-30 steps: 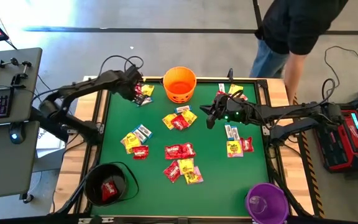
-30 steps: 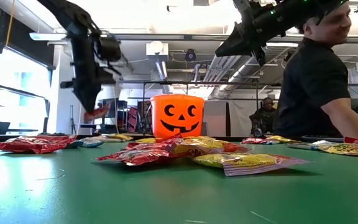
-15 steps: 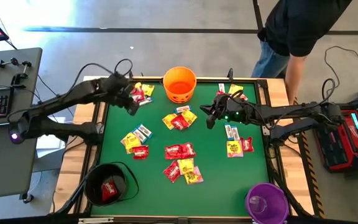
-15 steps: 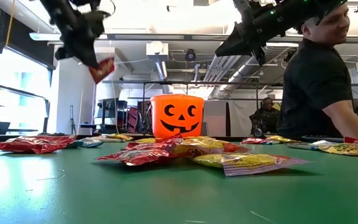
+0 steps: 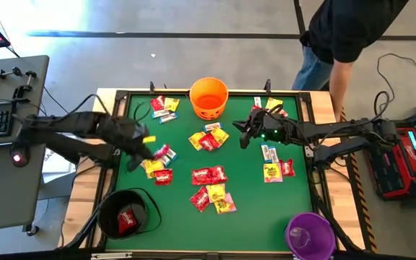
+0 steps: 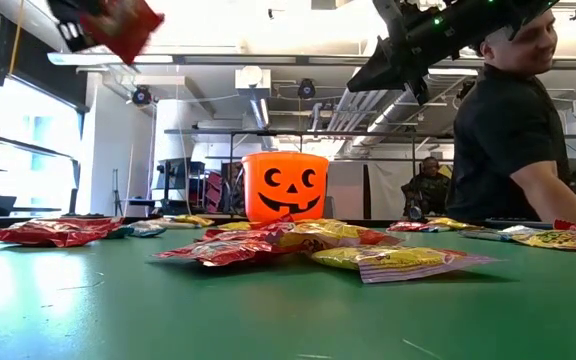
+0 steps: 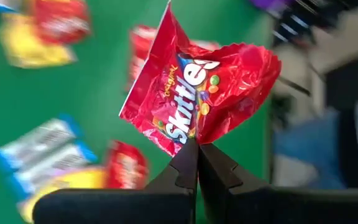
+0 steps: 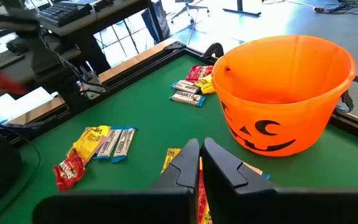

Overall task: Sort candy by brand, put in halloween buckets
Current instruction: Put the red candy into the black bucket

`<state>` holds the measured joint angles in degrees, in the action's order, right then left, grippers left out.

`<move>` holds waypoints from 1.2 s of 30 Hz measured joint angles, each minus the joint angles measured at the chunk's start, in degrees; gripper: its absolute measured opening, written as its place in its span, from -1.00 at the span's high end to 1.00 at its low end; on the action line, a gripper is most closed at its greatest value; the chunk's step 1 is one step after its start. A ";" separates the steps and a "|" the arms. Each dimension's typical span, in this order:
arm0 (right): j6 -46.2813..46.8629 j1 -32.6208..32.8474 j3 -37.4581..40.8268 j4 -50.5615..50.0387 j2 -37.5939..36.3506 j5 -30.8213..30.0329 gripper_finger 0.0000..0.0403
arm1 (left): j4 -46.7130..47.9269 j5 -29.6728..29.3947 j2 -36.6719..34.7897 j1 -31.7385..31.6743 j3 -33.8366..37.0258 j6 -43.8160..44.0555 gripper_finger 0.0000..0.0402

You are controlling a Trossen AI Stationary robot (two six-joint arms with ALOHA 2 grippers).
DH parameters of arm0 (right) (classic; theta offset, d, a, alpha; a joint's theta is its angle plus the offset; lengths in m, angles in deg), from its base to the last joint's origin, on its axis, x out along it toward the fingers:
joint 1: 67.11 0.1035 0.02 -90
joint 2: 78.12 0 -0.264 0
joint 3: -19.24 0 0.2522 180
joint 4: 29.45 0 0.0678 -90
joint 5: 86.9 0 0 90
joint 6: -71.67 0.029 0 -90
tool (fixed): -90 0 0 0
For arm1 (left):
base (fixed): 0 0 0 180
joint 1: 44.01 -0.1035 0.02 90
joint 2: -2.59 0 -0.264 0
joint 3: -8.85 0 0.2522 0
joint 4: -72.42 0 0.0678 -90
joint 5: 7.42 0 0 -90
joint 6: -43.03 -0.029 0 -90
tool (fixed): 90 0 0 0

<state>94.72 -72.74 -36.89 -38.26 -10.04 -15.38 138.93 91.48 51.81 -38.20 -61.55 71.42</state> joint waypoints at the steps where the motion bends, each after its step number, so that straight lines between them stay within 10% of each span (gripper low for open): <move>1: 0.00 -0.01 0.02 0.00 0.00 0.00 0.96 | 0.02 0.80 -0.09 2.23 0.00 0.89 1.00; 21: -0.17 -1.90 0.01 -2.66 0.00 -0.02 0.96 | 6.91 0.57 7.25 38.52 -1.37 13.41 1.00; 36: -1.07 -3.03 0.00 -2.86 0.02 -0.02 0.96 | 8.58 -3.16 20.50 53.16 -3.85 19.42 1.00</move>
<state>93.64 -75.77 -36.89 -41.12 -10.02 -15.40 147.51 88.32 72.31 14.96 -65.40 90.84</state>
